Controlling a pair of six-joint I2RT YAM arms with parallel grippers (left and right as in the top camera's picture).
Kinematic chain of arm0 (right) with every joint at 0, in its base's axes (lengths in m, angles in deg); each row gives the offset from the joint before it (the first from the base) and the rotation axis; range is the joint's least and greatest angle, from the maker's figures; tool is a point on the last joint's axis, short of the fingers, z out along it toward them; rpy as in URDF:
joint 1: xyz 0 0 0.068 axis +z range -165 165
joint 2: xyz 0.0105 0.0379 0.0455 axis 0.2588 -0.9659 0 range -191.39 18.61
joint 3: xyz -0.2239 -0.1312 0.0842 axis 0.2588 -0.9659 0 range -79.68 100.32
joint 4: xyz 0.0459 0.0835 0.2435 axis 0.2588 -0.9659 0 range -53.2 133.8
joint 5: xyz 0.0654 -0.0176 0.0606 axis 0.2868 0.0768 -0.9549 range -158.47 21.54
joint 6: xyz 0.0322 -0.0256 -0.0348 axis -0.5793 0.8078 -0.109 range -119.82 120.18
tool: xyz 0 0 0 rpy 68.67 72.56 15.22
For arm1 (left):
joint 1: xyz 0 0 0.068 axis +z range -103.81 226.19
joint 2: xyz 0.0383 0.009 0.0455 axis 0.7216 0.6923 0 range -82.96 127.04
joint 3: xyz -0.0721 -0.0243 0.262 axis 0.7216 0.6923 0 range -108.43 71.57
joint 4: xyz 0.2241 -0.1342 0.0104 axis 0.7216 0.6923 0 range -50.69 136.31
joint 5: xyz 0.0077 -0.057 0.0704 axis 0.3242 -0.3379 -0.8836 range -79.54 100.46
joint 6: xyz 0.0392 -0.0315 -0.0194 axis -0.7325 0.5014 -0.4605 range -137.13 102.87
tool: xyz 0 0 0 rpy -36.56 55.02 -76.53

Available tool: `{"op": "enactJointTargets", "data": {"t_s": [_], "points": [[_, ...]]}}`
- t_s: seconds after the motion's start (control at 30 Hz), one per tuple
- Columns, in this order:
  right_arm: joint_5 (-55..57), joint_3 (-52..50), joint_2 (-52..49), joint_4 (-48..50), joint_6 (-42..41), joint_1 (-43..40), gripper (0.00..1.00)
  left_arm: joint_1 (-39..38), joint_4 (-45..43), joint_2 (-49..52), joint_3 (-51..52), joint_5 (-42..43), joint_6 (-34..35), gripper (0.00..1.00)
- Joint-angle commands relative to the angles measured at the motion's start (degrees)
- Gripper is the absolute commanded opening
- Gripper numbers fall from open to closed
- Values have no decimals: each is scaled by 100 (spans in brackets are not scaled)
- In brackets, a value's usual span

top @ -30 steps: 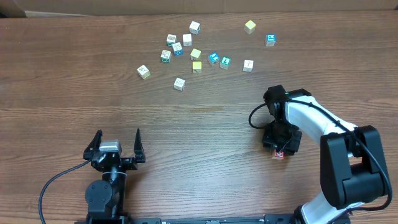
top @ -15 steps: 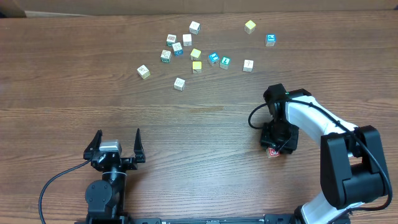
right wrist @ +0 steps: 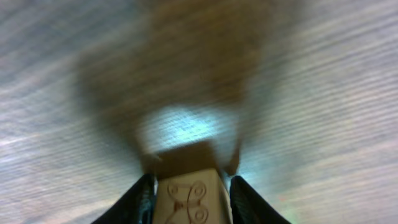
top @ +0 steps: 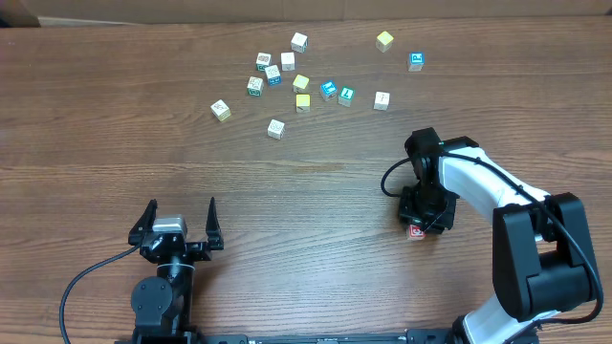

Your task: Form a circle

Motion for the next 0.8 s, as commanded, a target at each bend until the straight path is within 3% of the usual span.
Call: {"op": "enactJointTargets", "data": {"t_s": [0.0,0.37,0.43,0.6,0.77], "points": [[-238,-13,9,249,-15,-11,34,-37,-17,-59,20,33,-105,100],[-413,-13,9,1423,-24,-11,34,-37,-17,-59,20,33,-105,100],[-413,-13,9,1486,-24,-11,38,-37,-17,-59,20,33,-105,99],[-409,-13,9,1331,28,-11,51,-37,-17,-59,20,33,-105,100],[-411,-13,9,695,380,-11,53,-37,-17,-59,20,33,-105,100]]}}
